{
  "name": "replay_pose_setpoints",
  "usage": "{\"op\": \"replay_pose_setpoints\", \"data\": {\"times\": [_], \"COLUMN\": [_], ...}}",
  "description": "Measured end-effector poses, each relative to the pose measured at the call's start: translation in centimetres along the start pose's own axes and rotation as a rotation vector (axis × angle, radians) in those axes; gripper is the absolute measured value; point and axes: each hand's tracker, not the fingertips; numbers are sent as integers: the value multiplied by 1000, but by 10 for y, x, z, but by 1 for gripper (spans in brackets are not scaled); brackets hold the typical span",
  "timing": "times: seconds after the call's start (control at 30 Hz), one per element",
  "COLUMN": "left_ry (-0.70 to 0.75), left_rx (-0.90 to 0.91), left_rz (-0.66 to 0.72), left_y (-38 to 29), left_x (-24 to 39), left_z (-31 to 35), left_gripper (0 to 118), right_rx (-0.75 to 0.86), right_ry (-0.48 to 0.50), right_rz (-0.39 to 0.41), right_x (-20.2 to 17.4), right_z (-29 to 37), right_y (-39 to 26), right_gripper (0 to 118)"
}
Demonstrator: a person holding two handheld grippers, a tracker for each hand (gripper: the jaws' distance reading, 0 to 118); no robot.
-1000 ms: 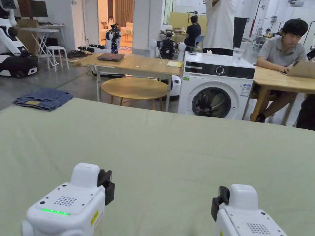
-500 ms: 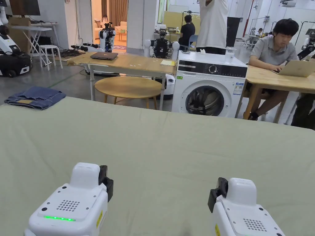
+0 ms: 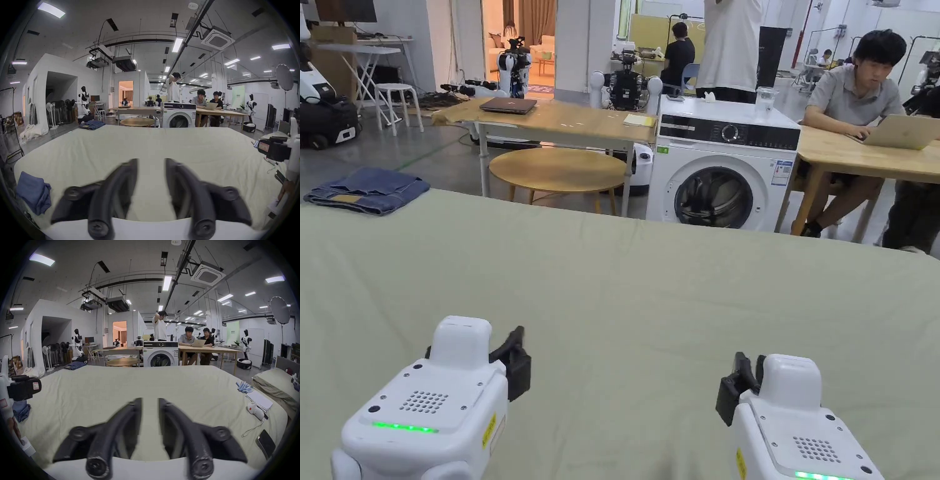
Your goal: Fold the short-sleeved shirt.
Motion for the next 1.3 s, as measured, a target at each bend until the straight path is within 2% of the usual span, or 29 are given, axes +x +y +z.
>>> {"op": "replay_pose_setpoints", "data": {"times": [0.03, 0.07, 0.1, 0.17, 0.23, 0.27, 0.37, 0.57, 0.67, 0.73, 0.87, 1.07, 1.17, 1.3], "left_ry": [0, 10, 14, 22, 15, 9, 19, 3, -2, 44, 102, 4, 61, 49], "left_rx": [-15, -26, -19, 4, 31, 30, 34, 35, 45, 52, 61, 90, 91, 134], "left_rz": [-4, -9, -15, -15, 9, 18, 21, 14, 23, 3, -15, 59, 46, 50], "left_y": [0, 0, -2, -4, -4, -4, -5, -7, -8, -9, -9, -5, -4, -9], "left_x": [1, 3, 2, 3, 1, 0, -1, -4, -8, -7, -7, -18, -13, -13], "left_z": [-1, -2, -1, 1, 3, 3, 2, 3, 5, 6, 6, 6, 3, 4], "left_gripper": [60, 68, 70, 71, 79, 83, 84, 84, 84, 84, 84, 84, 84, 84], "right_rx": [-2, -4, -6, 1, 9, 9, 33, 61, 58, 53, 19, -5, 5, 9], "right_ry": [0, -2, -12, -37, -48, -52, -32, -49, -16, -5, -87, -112, -125, -152], "right_rz": [0, 0, 5, 11, 8, 7, 0, 43, 27, 11, 3, -13, 19, 34], "right_x": [0, 0, 0, 0, 0, 0, 1, -3, -2, -1, -5, -4, -9, -17], "right_z": [0, -1, -1, -1, -1, -1, 1, 4, 5, 3, -5, -10, -9, -8], "right_y": [0, -1, -1, -3, -4, -5, -5, -2, -1, 0, -2, -8, -9, -7], "right_gripper": [51, 64, 71, 74, 90, 93, 94, 94, 94, 93, 94, 94, 94, 94]}}
